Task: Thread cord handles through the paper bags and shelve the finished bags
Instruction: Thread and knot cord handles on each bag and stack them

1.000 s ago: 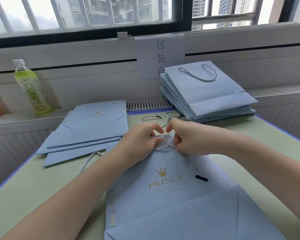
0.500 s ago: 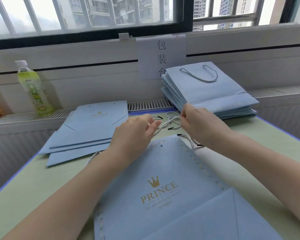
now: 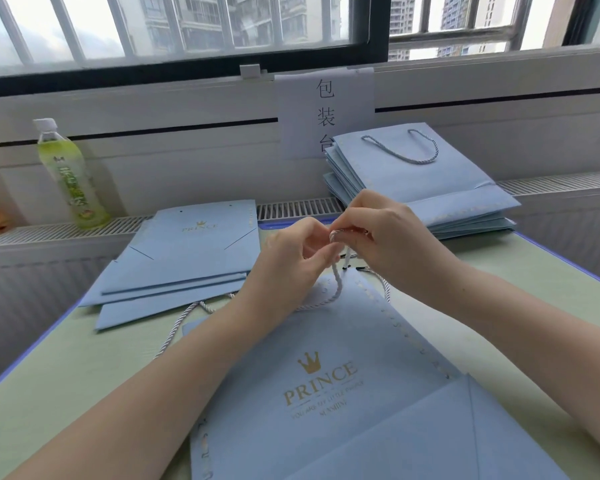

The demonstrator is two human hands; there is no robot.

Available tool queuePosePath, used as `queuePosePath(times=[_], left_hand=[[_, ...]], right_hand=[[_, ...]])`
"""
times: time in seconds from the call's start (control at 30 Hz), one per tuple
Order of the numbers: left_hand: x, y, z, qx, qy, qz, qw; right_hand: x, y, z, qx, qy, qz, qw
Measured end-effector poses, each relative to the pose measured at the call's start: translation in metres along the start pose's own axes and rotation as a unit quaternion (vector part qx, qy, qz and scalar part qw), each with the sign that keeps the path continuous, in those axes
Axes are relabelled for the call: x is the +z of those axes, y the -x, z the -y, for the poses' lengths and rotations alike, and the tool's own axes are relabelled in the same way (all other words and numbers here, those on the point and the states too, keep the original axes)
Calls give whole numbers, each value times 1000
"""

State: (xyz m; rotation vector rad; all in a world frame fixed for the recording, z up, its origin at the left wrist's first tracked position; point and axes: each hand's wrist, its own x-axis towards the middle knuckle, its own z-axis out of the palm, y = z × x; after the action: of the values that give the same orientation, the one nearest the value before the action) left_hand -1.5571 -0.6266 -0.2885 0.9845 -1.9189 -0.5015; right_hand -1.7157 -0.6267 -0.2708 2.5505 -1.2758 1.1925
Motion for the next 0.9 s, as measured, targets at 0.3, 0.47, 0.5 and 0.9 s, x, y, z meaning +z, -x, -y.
queuePosePath(times=[0.3,0.47,0.5,0.9], left_hand=[[-3,3,-4,59,-30,5,998],[-3,5,0,79,-18,100,992],[-3,6,-1,79,-21,123,989],[-11,-3,14,-66,-216,67,972]], right_hand=[[-1,1,-7,218,-133,62,965],[-3,-4,-5,330,-406,19,852],[-2,-4,-5,328,-414,3,849],[-1,1,-3,194,-135,144,961]])
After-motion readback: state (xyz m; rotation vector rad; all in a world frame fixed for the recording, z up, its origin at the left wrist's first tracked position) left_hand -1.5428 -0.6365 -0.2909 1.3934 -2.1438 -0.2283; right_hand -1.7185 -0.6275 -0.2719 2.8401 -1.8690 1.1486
